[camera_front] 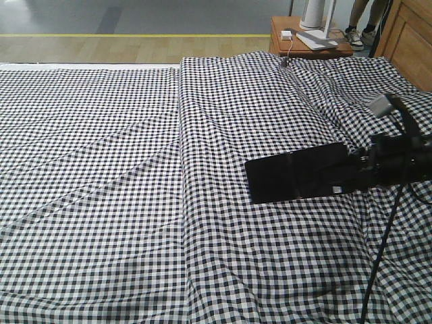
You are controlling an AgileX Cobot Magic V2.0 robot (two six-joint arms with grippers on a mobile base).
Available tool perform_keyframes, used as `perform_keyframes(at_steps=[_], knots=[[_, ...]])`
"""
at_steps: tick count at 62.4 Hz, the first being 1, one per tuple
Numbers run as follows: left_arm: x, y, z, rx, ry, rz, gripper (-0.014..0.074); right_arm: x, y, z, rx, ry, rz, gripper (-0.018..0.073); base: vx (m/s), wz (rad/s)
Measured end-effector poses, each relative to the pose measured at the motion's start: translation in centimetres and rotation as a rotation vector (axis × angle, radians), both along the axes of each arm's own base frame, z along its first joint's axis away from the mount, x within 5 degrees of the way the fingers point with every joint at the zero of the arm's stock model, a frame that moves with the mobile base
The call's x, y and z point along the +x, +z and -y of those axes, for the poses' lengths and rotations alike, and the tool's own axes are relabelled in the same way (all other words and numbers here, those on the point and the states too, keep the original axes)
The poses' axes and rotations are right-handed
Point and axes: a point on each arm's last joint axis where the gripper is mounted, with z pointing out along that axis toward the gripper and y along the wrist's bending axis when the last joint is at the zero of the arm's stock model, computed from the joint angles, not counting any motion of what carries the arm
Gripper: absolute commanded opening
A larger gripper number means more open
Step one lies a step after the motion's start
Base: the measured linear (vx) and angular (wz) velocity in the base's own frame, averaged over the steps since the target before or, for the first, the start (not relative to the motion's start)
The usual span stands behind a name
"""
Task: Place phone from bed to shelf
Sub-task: 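Lift the phone with the right gripper up off the bed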
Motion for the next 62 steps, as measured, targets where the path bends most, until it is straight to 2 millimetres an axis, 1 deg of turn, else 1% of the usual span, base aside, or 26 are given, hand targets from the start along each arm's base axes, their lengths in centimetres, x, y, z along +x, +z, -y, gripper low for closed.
perform_keyframes(at_steps=[22, 32, 44, 62], knots=[[0.0, 0.0, 0.0, 0.0, 0.0, 0.0, 0.0001, -2.0, 2.2, -6.0, -0.001, 0.16, 0.001, -0.0004, 0.0, 0.0], [0.0, 0.0, 0.0, 0.0, 0.0, 0.0, 0.0001, -3.4, 3.5, -8.1, 0.002, 0.219, 0.021, -0.0004, 0.0, 0.0], [0.0, 0.0, 0.0, 0.0, 0.0, 0.0, 0.0001, -5.2, 5.6, -9.1, 0.016, 0.238, 0.041, -0.0004, 0.0, 0.0], [0.0, 0.0, 0.0, 0.0, 0.0, 0.0, 0.0001, -7.8, 8.7, -9.2, 0.035, 0.224, 0.1, -0.0004, 0.0, 0.0]])
